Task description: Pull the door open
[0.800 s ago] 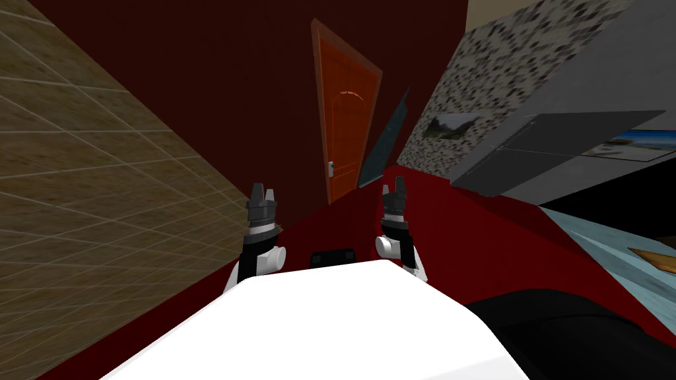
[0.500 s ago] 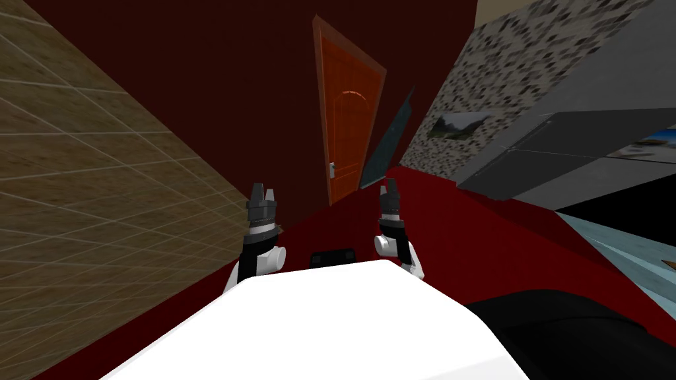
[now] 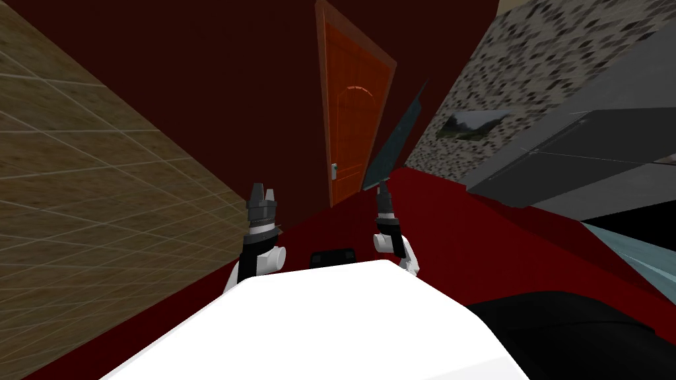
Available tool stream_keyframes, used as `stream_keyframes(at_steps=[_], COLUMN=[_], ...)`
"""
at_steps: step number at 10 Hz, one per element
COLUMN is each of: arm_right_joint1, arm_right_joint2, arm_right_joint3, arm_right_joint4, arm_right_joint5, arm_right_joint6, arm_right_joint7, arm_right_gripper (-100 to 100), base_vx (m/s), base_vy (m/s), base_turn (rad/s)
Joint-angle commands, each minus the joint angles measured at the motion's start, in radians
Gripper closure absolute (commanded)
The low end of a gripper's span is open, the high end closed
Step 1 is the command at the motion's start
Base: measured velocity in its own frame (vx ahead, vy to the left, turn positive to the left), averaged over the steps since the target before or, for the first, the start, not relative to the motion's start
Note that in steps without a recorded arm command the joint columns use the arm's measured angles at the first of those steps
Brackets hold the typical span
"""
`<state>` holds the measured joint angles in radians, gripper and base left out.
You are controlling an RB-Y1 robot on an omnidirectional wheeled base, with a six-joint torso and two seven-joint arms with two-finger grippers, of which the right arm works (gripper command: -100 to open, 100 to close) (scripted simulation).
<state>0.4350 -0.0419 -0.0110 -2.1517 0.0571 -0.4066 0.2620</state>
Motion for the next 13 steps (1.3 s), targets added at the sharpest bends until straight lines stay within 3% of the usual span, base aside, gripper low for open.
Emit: stream_keyframes(at_steps=[1, 13], arm_right_joint1=[-0.021, -0.155], arm_right_joint2=[-0.010, -0.041], arm_right_joint3=[-0.006, -0.031], arm_right_joint4=[0.041, 0.291], arm_right_joint5=[0.030, 0.232], arm_right_joint6=[0.000, 0.006], arm_right_joint7=[0.024, 0.185], arm_right_gripper=[-100, -100], base_vx=[0.097, 0.113], base_vy=[-0.029, -0.052], base_turn=[0.116, 0.080])
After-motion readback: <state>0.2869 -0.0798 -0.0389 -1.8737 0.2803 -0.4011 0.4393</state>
